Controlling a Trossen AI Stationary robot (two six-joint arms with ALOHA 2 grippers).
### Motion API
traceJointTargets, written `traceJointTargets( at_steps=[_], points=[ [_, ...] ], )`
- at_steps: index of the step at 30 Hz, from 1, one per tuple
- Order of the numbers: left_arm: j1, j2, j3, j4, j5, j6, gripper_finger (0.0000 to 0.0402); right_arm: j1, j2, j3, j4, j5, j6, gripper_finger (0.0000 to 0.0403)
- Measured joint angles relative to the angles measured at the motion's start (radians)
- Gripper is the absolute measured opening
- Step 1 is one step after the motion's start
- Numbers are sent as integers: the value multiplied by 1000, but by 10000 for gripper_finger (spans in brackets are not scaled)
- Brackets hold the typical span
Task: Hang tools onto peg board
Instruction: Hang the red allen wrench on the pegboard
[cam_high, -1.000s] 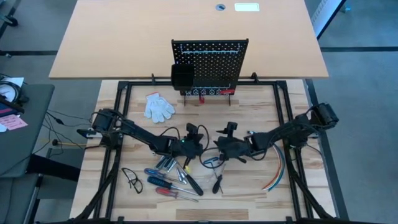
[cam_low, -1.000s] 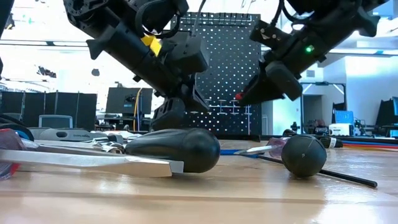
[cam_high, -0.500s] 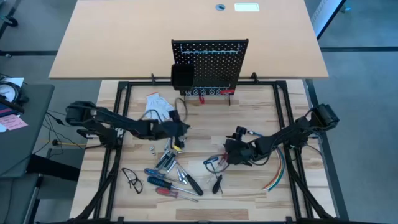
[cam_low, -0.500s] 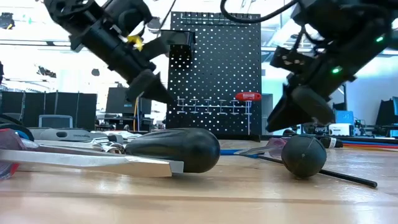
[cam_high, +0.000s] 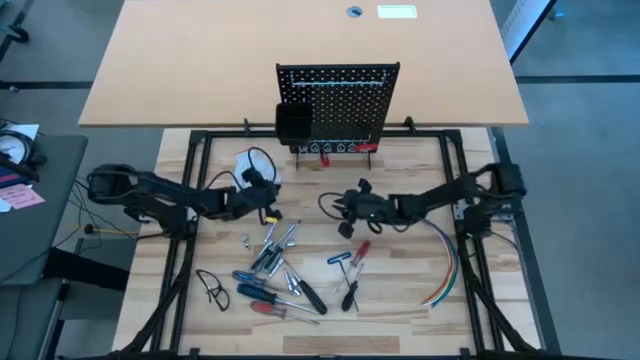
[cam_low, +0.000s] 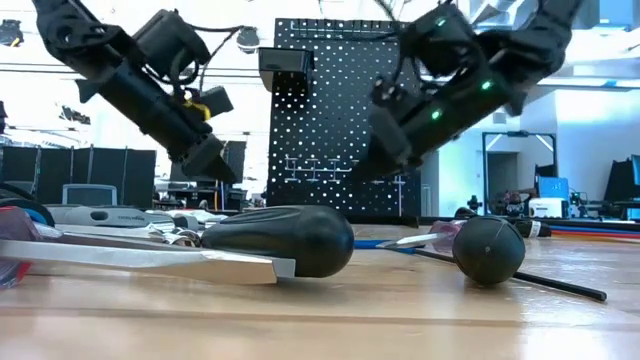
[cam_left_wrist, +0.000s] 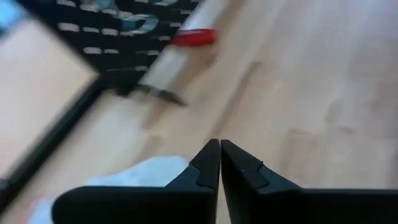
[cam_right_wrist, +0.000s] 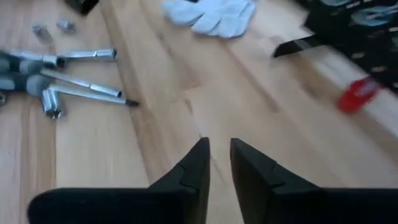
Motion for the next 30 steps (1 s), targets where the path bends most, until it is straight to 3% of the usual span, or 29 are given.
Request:
traceJointTargets(
  at_steps=[4,9,14,20,23,30],
  points=[
    [100,2,-46,133,202,23,56,20,44,17,-43,-22,-6,50],
    [246,27,-66,214,336,40,136,74,26,16,-126,-21,-5,44],
    [333,159,-66,357,479,149,188,135,-22,17,-175,-21,-5,43],
    [397,358,-25,549,479,211,191,193,-33,17,-183,8,-6,42],
    [433,434,20,567,486,208,188,201,-32,17,-185,9,-6,42],
    [502,491,80,585,559,207,186,201,-31,17,-187,10,-6,42]
  ],
)
